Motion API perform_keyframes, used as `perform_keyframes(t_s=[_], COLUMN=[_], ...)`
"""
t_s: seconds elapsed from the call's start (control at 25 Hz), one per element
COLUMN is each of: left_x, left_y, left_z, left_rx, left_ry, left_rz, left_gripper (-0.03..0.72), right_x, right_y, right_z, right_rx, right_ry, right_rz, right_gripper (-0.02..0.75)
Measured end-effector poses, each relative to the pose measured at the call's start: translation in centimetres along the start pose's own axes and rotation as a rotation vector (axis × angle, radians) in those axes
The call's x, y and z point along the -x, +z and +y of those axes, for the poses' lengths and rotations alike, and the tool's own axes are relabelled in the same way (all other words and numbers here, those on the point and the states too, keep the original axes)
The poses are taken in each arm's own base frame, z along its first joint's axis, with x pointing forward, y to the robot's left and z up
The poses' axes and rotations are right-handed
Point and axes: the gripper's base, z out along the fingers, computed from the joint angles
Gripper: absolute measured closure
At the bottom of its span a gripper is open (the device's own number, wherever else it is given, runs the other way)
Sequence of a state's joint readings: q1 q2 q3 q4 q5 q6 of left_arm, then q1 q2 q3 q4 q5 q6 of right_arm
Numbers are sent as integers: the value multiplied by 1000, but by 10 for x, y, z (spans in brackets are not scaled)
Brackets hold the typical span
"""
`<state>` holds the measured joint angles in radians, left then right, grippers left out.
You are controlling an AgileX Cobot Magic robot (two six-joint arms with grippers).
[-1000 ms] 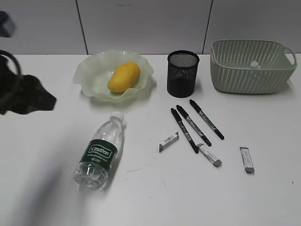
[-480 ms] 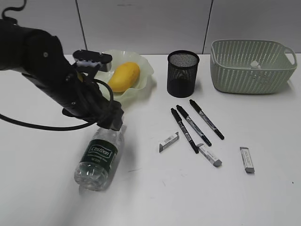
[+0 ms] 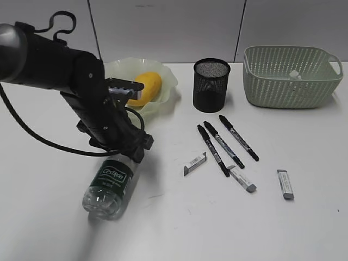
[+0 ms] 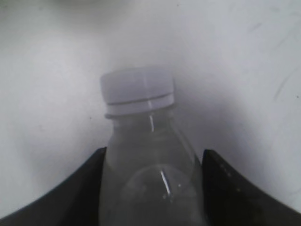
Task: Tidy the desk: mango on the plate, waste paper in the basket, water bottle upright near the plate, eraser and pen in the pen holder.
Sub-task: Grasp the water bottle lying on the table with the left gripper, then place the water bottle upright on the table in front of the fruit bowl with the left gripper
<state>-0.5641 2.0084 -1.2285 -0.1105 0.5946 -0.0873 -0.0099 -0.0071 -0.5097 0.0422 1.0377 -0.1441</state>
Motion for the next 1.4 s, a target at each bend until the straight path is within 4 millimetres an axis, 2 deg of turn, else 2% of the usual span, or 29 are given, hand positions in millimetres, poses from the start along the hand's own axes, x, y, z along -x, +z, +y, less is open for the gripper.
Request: perform_keyframes(t_s=[0.12, 0.2, 0.28, 0.44, 0.56, 0.64, 0.8, 0.92, 1.08, 1.2, 1.4], left_x=[-6, -16, -34, -73, -86, -85, -77, -75, -80, -78, -78], left_y=[-13, -30, -52, -89, -102, -106, -88, -61, -18, -11, -10], left_z=[1, 2, 6, 13, 16, 18, 21, 22, 27, 28, 26], left_rx=[-1, -8, -12, -23, -53, -72, -86, -96, -77, -79, -89], left_ry=[5, 6, 17, 93, 130, 129, 122, 124, 110, 106, 119], left_rz=[-39, -128, -249, -598, -882, -1039, -1175, -1224, -1123, -1155, -1165], left_gripper=[253, 253, 253, 253, 253, 253, 253, 253, 255, 256, 256], right_x=[0, 0, 0, 0, 0, 0, 0, 0, 0, 0, 0], right_y=[0, 0, 0, 0, 0, 0, 0, 0, 0, 0, 0], right_z=[0, 0, 0, 0, 0, 0, 0, 0, 0, 0, 0], right_rx=[-1, -1, -1, -1, -1, -1, -1, -1, -1, -1, -1], right_ry=[0, 0, 0, 0, 0, 0, 0, 3, 7, 7, 8], right_rz=[0, 0, 0, 0, 0, 0, 0, 0, 0, 0, 0], right_gripper=[299, 301, 301, 301, 301, 301, 302, 302, 304, 304, 304])
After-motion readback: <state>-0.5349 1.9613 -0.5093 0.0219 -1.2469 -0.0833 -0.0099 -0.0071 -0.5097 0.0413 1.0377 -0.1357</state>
